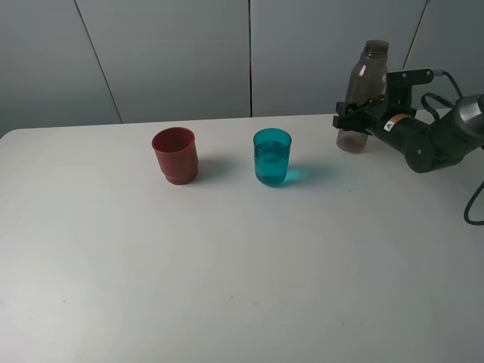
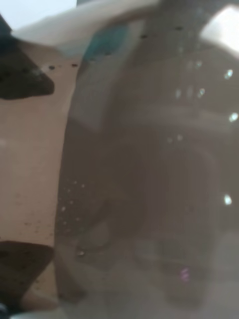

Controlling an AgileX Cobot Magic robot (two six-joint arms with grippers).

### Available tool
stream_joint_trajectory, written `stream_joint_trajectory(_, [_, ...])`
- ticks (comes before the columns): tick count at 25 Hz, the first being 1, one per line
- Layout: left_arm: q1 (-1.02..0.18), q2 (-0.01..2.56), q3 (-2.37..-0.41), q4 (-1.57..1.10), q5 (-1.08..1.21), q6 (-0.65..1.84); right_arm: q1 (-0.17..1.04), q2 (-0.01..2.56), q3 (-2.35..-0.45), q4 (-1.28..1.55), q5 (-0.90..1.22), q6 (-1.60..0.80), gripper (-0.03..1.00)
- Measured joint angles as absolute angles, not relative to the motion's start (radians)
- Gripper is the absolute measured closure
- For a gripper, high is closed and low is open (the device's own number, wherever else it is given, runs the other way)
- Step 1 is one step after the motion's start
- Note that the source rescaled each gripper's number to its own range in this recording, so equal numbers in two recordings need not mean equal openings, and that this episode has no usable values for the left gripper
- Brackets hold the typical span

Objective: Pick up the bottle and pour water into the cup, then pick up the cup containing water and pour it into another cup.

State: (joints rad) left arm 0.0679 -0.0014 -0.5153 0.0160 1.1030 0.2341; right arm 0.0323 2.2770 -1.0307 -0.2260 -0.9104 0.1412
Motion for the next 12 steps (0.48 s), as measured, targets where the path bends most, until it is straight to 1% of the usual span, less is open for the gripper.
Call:
stream_joint_trajectory(6, [0.068,-0.001,-0.515,0.016,1.103,0.234,0.032,2.277,-1.031,-0.226,-0.908,0.141,0.97])
stream_joint_trajectory(7, [0.068,-0.001,-0.515,0.016,1.103,0.234,0.032,2.277,-1.031,-0.226,-0.908,0.141,0.95])
stream_joint_trajectory(8, [0.068,-0.001,-0.515,0.016,1.103,0.234,0.032,2.277,-1.031,-0.229,-0.908,0.141,0.85])
stream_joint_trajectory(10, [0.068,-0.001,-0.515,0.016,1.103,0.234,0.032,2.277,-1.031,-0.235,-0.907,0.143,0.41])
stream_joint_trajectory(12, [0.068,-0.001,-0.515,0.016,1.103,0.234,0.032,2.277,-1.031,-0.247,-0.899,0.152,0.09])
